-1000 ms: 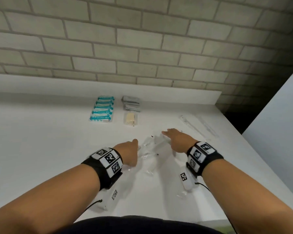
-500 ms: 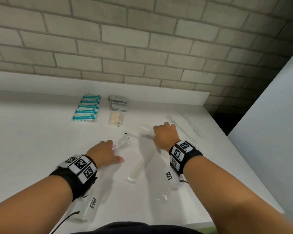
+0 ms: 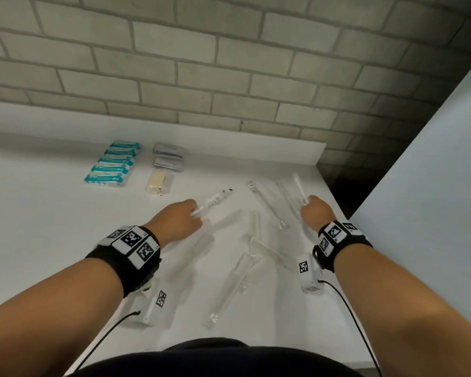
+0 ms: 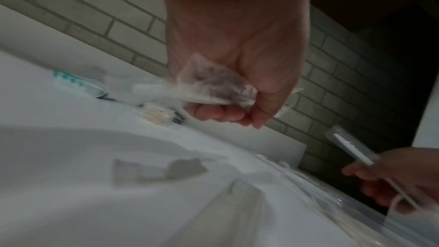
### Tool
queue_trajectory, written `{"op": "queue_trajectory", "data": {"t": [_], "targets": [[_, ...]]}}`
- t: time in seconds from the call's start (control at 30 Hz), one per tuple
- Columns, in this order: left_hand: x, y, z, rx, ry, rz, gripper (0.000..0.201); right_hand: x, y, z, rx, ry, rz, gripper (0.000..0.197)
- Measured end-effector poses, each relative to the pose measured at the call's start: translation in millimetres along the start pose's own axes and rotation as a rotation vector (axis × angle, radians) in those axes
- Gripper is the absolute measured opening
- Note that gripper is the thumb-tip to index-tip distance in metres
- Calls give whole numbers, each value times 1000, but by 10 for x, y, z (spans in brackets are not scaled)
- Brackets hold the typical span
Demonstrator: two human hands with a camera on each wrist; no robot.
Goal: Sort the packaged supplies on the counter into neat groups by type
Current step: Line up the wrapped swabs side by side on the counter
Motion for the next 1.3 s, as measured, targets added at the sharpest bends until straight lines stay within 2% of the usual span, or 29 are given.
{"op": "queue_trajectory", "data": {"t": [0.1,0.2,0.3,0.4,0.47,0.57,0.63,0.8,0.87,0.97,1.13,1.2,1.27,1.3], "targets": [[-125,-23,466,-108,-44,18,13,-100,-104,-174,147,55,-99,44],[-225,-134,849,-173,-140,80,9,-388,-261,-250,280,131,-241,37],[-352,-333,1172,-247,-238,108,2,-353,-307,-260,309,211,-198,28],[-588,-583,1474,-342,-390,66,24,-311,-329,-78,258,252,-130,30],[-783,-720,1653,-395,-526,-6,44,-303,-348,-16,322,262,-83,33],[-1000,-822,1816,-386,-708,-117,54,-212,-418,176,309,149,-23,44],[-1073,-848,1866,-366,-758,-136,57,-182,-447,290,273,79,-52,51],[-1030,-865,1779,-438,-768,-94,54,-349,-420,291,245,27,-208,31],[-833,-883,1674,-396,-656,-53,48,-385,-405,213,218,-21,-258,24],[-370,-936,1462,-267,-389,-2,47,-273,-409,31,184,-154,-248,18],[173,-1292,1163,-50,-70,-80,60,-109,-629,-614,238,-260,-272,15],[251,-1472,1018,30,-1,-109,74,-96,-840,-818,236,-275,-261,28],[270,-1591,744,124,-17,-129,83,-119,-1031,-882,186,-246,-240,58],[271,-1627,577,158,-57,-130,81,-113,-1100,-863,157,-170,-210,73]]}}
Point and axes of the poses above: each hand's wrist, its own y-axis away from the middle knuckle, its own x-axis out of the back of the hand, z = x × y, the point moved 10 cm from there along -y, towards the middle knuckle, and after that the axes turned 9 degrees about x, right-handed, at the moved point
